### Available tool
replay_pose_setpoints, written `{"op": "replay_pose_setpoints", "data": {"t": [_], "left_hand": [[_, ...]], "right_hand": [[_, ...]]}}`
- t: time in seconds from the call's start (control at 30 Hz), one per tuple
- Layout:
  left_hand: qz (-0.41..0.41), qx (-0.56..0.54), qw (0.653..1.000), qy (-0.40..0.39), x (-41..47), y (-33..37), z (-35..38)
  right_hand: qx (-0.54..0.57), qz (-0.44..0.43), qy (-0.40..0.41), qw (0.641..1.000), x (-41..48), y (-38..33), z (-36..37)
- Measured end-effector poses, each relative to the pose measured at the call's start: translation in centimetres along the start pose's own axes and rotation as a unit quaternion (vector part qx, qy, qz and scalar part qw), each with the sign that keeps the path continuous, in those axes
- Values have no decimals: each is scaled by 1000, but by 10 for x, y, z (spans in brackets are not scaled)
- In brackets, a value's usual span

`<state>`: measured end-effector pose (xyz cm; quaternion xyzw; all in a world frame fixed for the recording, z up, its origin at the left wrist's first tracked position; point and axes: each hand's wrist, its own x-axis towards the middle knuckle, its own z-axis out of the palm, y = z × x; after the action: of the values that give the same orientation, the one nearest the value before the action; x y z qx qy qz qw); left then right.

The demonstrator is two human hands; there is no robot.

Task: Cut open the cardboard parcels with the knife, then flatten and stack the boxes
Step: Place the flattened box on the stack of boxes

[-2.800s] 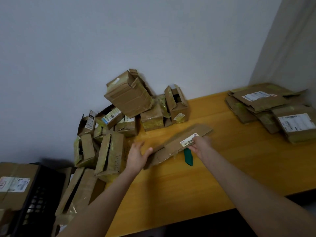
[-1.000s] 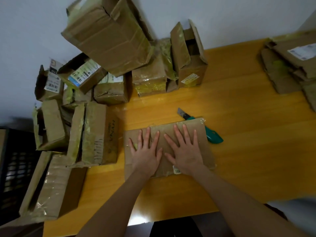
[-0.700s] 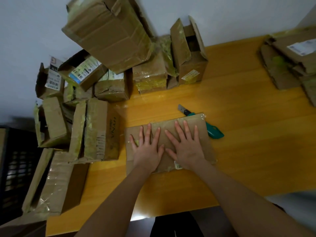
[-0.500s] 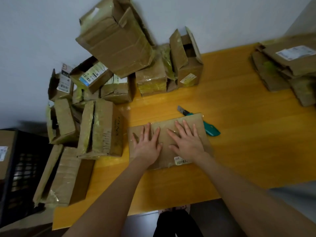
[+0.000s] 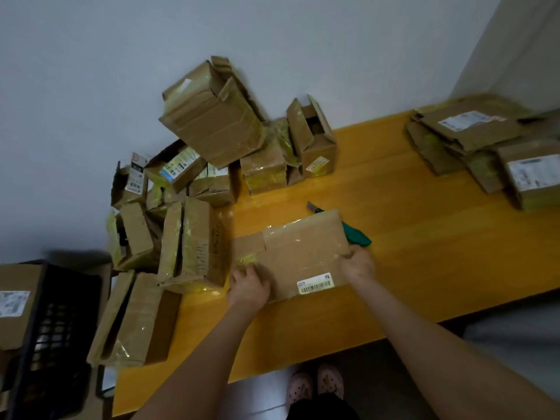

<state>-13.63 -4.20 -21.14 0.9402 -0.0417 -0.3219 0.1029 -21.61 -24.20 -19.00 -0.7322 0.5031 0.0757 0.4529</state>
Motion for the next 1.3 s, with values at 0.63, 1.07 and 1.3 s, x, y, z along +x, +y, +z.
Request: {"op": "replay_pose_setpoints", "data": {"t": [0.63, 1.07, 1.3], "left_hand": [[33, -420, 903, 85, 10, 161, -95], [51, -538, 836, 91, -1, 467, -19], [52, -478, 874, 72, 15, 588, 27]], "right_hand": [[59, -94, 173, 979, 47, -37, -182], [-209, -208, 228, 928, 192, 17, -373], [-320, -285, 85, 899, 246, 63, -419]]}}
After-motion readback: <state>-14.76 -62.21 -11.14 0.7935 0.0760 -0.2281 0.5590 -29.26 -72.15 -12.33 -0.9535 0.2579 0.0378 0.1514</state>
